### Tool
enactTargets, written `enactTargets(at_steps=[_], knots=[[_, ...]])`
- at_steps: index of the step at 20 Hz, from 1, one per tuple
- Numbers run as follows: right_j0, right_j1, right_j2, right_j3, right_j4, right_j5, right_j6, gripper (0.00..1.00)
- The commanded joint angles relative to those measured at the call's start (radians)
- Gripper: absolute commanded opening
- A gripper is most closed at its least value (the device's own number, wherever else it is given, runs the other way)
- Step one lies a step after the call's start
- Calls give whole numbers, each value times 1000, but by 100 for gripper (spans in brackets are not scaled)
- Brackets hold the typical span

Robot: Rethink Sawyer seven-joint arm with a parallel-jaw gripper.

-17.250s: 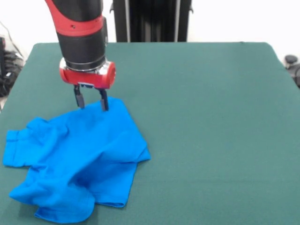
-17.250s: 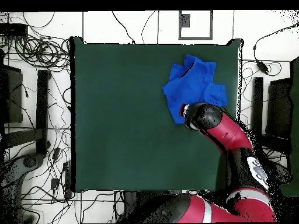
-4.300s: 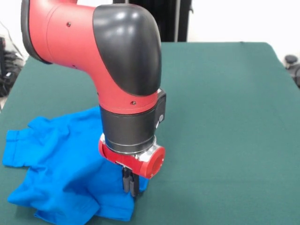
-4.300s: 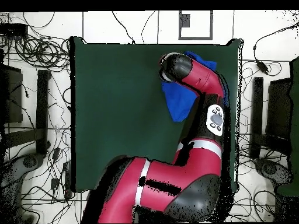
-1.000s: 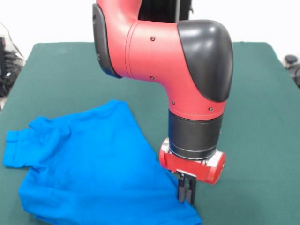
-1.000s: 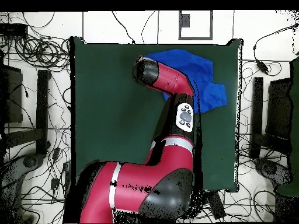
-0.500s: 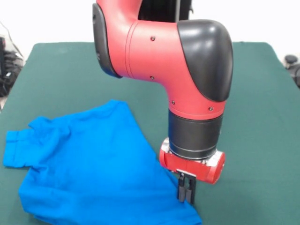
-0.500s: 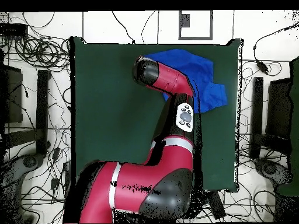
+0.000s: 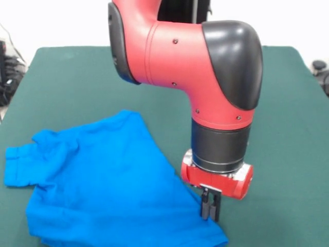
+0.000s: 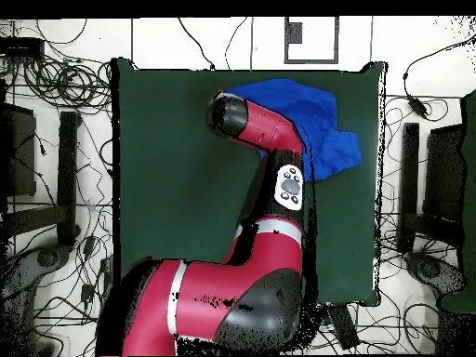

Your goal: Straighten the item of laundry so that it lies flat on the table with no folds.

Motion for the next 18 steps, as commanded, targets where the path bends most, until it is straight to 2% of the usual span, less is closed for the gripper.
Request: enactTargets(at_steps=[1, 18], knots=[[84, 33, 58, 177, 45, -15, 316, 0], [121, 37, 45, 199, 103, -55, 338, 0]])
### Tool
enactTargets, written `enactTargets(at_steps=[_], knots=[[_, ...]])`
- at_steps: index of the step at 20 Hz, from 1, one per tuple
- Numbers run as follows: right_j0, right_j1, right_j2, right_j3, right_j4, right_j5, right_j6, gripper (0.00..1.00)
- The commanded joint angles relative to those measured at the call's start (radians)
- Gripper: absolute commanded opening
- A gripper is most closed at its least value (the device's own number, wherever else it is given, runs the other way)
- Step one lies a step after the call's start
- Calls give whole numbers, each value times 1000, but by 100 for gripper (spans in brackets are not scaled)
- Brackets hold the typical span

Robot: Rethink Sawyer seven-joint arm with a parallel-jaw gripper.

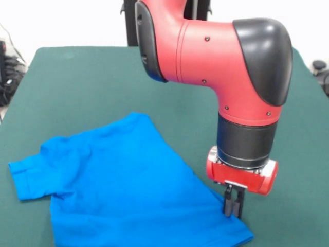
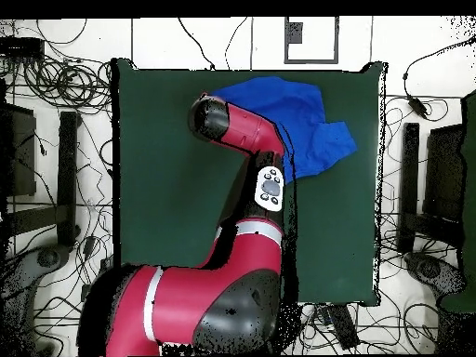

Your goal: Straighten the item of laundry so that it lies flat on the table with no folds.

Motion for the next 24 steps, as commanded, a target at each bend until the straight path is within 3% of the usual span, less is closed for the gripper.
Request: enactTargets(at_steps=[1, 24], knots=[[63, 40, 64, 172, 63, -29, 340, 0], [139, 49, -7, 175, 164, -10, 410, 0]])
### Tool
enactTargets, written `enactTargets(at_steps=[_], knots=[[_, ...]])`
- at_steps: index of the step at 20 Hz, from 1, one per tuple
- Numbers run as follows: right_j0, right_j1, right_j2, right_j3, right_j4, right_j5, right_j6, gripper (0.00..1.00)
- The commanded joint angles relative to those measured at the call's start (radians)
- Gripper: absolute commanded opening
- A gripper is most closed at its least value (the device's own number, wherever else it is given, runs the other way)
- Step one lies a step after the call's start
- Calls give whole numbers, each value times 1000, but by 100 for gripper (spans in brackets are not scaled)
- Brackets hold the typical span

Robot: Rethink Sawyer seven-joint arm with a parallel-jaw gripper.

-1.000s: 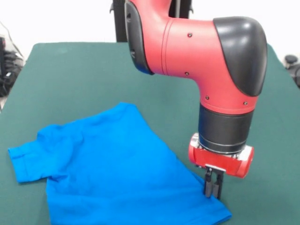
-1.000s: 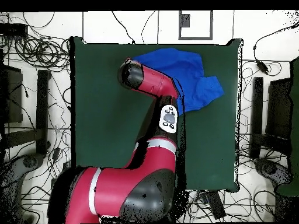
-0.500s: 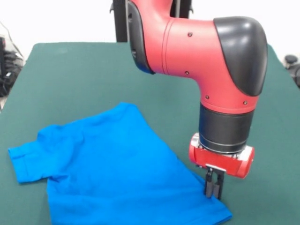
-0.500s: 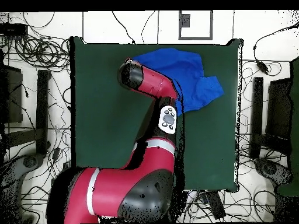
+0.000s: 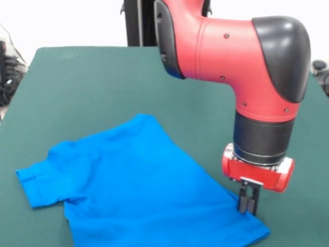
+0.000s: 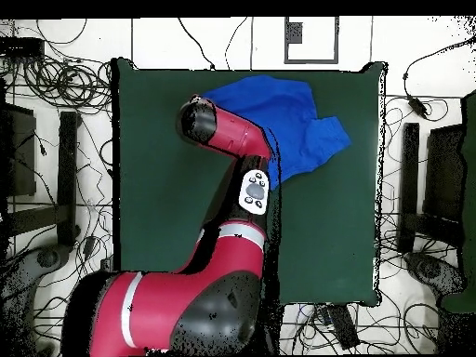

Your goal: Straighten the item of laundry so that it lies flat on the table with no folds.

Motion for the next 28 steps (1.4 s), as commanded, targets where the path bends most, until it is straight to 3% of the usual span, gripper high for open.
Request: enactTargets(at_steps=[1, 8, 28], knots=[[95, 50, 7, 133, 79, 32, 412, 0], [69, 44, 50, 147, 65, -3, 370, 0], [74, 48, 50, 142, 49, -26, 383, 0]])
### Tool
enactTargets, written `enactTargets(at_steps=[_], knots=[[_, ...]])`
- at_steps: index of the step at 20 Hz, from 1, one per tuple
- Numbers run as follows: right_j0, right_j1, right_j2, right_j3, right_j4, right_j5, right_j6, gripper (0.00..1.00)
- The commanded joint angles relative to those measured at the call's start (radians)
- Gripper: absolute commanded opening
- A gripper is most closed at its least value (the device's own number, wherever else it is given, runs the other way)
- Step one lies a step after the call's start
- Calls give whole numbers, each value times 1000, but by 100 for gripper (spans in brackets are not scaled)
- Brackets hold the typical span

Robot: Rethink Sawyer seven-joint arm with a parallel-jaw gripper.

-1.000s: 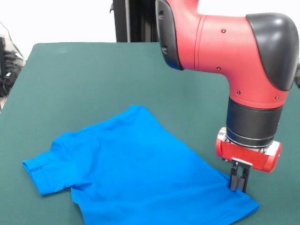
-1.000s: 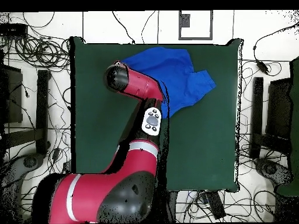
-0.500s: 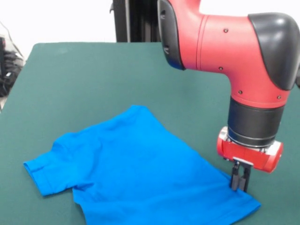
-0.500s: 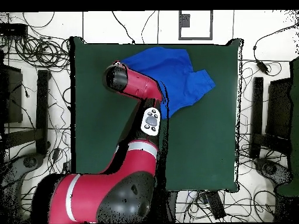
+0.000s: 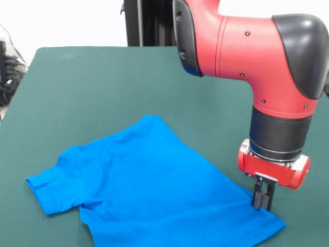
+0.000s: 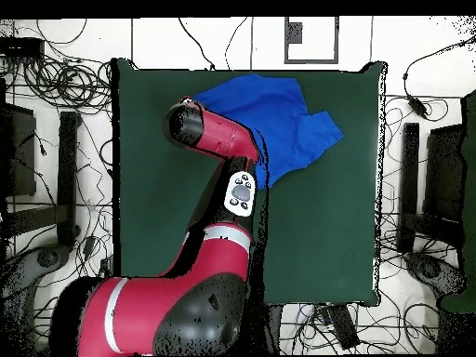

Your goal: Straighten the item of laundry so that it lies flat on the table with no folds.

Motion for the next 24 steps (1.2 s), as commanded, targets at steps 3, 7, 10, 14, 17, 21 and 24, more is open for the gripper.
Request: enactTargets(at_steps=[3, 7, 10, 14, 17, 21, 24], knots=[[31, 45, 72, 136, 23, -48, 265, 0], [24, 41, 85, 141, 20, -59, 251, 0], [17, 34, 100, 151, 13, -74, 234, 100], [13, 30, 108, 157, 9, -87, 223, 100], [13, 29, 109, 159, 7, -96, 219, 100], [22, 38, 79, 141, 2, -43, 217, 100], [9, 31, 101, 152, 14, -34, 220, 100]])
